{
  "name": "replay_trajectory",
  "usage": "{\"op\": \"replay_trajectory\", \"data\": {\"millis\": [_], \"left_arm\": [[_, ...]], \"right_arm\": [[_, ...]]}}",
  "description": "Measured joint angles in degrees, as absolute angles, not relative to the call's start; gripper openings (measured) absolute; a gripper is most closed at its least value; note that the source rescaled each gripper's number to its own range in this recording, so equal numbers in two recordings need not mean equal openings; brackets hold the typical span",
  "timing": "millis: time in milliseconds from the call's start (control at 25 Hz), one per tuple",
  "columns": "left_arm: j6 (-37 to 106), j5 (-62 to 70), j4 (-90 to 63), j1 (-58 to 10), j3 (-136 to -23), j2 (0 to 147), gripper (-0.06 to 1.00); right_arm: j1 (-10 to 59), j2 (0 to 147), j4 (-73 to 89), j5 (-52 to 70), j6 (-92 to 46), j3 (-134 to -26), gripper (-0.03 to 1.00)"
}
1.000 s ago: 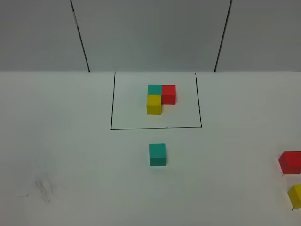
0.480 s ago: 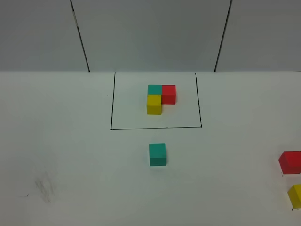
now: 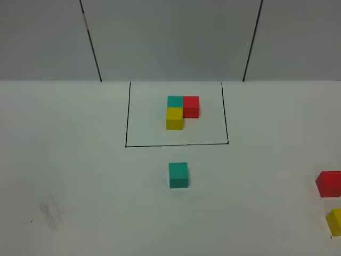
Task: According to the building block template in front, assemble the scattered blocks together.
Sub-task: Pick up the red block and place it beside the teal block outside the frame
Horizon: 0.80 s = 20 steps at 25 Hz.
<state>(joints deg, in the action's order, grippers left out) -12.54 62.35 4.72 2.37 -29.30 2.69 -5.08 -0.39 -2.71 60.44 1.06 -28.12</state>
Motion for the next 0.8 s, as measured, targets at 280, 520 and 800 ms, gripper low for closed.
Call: {"op": "replay_trajectory", "data": {"millis": [280,520,800], "left_arm": [[-12.54,62.35,4.72,2.37,-29.30,2.69,0.37],[-12.65,62.35,4.72,2.37,-29.30,2.69,0.37],[-12.65,62.35,4.72,2.37,-29.30,2.69,0.37]], "right_arm": [[-5.08,-0.39,-2.81,60.44,1.06,-28.12,0.00],[-5.08,-0.39,-2.64,60.44,1.06,-28.12,0.00],[-5.08,-0.39,-1.00,59.81,0.99,-28.39,0.21]]}}
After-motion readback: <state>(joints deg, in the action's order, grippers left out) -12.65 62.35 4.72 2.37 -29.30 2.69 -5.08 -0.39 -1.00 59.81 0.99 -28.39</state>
